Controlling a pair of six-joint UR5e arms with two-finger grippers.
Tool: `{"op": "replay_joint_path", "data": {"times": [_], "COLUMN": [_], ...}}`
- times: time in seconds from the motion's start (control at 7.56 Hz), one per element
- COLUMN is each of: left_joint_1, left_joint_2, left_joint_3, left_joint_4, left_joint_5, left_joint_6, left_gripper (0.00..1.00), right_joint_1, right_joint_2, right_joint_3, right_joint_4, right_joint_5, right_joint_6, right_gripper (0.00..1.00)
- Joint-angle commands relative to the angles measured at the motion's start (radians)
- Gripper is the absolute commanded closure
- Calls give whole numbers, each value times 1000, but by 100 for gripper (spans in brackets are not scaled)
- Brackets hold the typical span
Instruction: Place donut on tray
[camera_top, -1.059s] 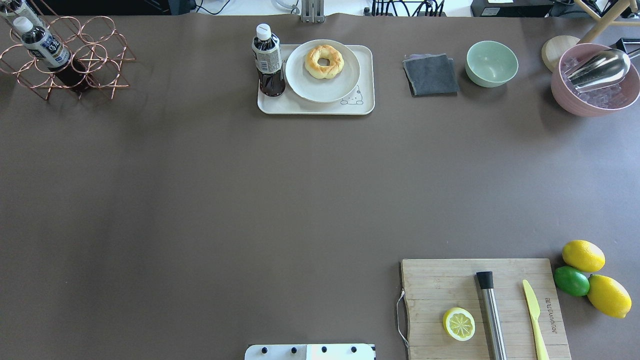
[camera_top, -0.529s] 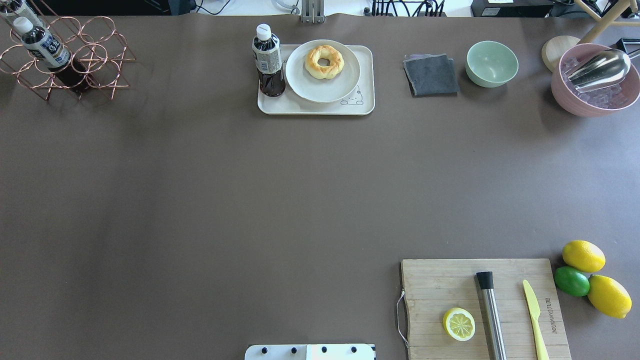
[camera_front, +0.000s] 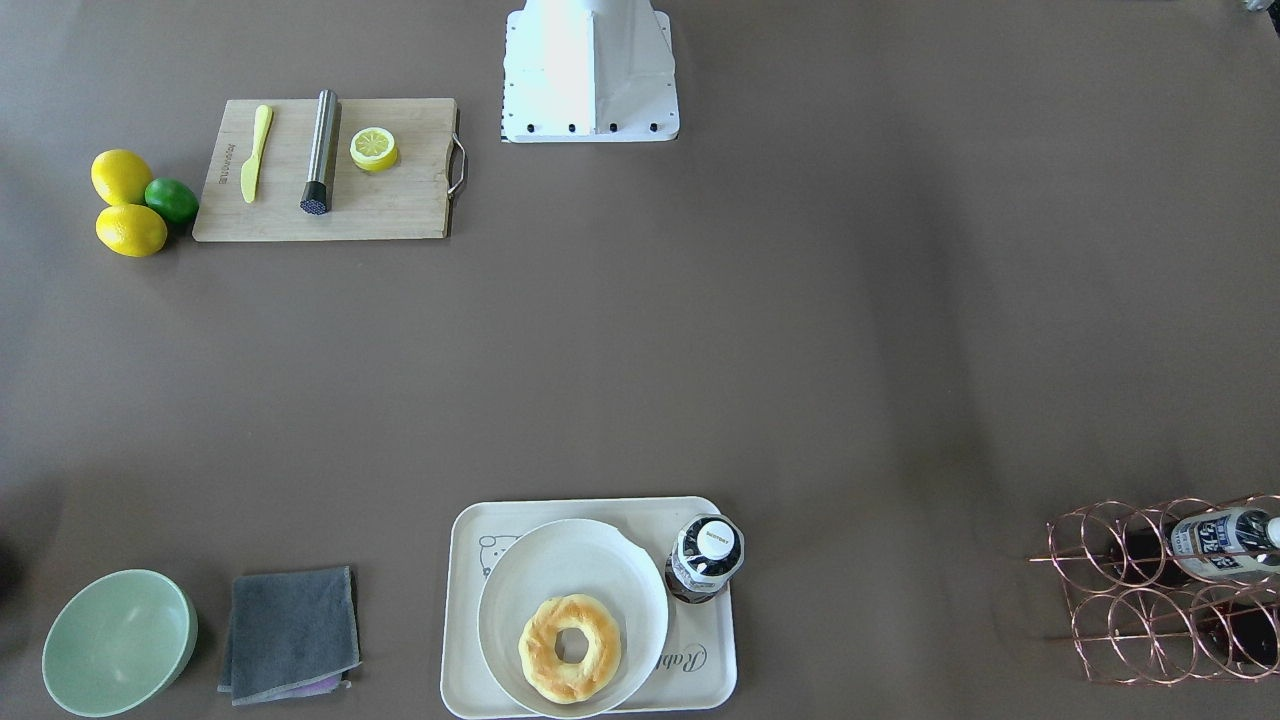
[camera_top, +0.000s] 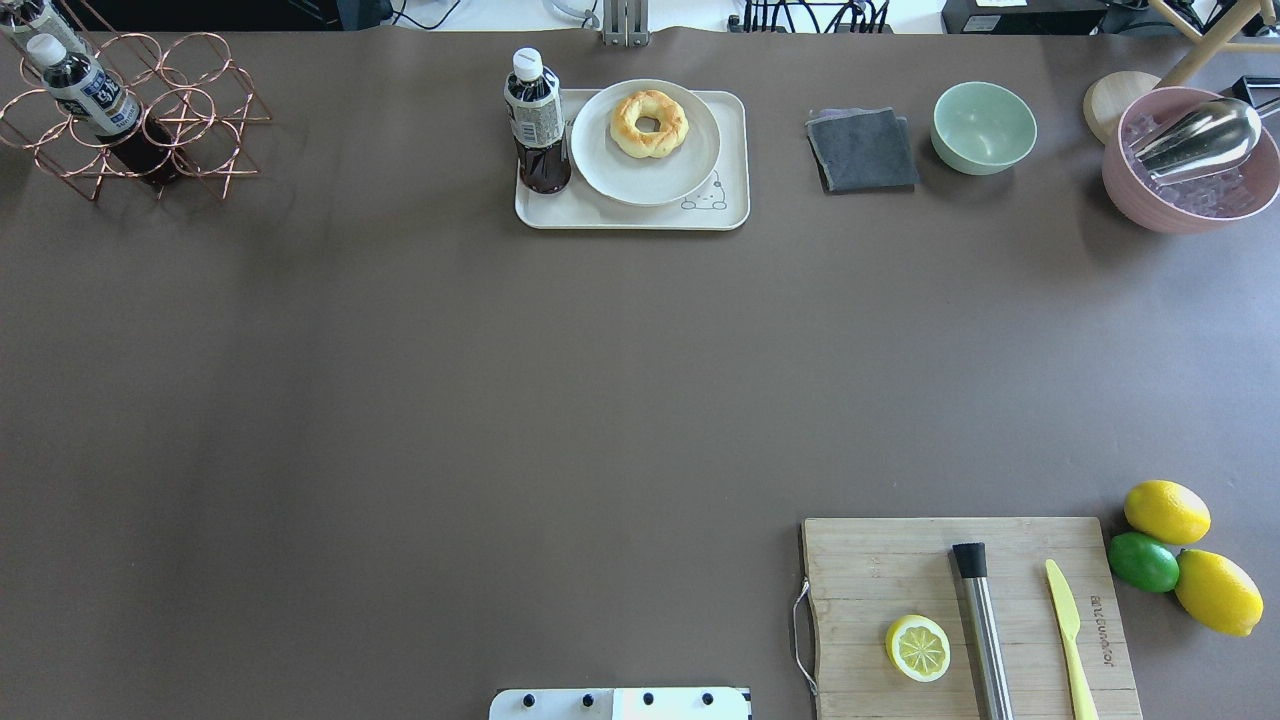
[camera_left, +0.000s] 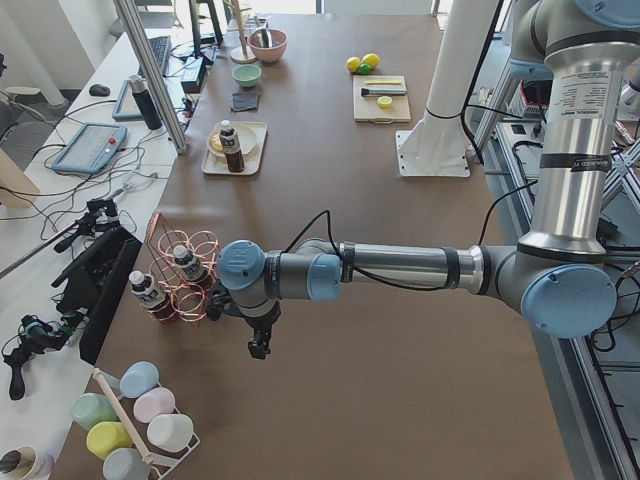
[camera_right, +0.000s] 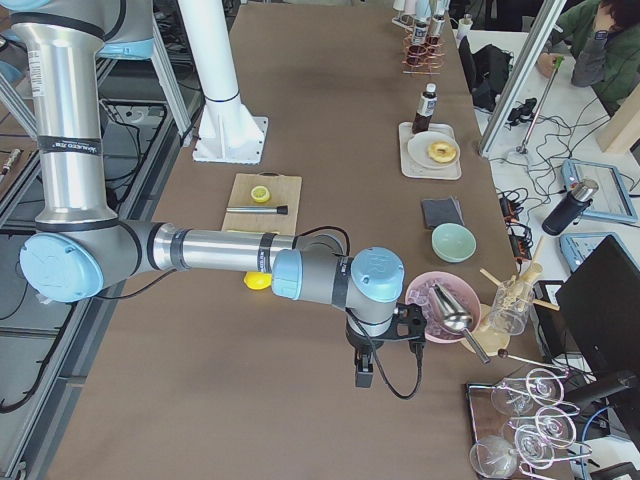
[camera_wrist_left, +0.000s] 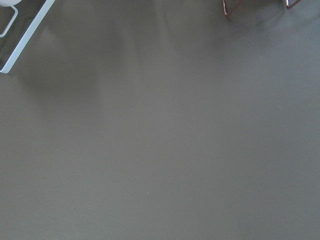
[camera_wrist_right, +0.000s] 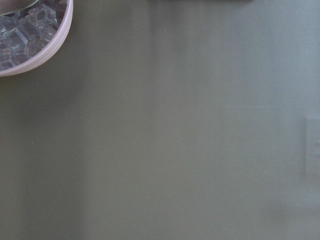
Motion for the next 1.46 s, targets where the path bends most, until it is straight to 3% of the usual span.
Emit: {"op": "replay_joint_path", "data": {"times": [0.0,1.32], "left_joint_1": [0,-9], "left_joint_2": [8,8], "left_joint_3": [1,-7], "left_joint_4": [-4,-4], "left_joint_5": [4,7], "left_joint_6": [2,0], "left_gripper": [1,1], "right_joint_1": [5,10], "right_joint_2": [1,-11], "right_joint_3": [1,16], "right_joint_4": [0,17], "right_joint_5": [0,-11], "right_joint_6": [-1,-1], "right_gripper": [0,0]}}
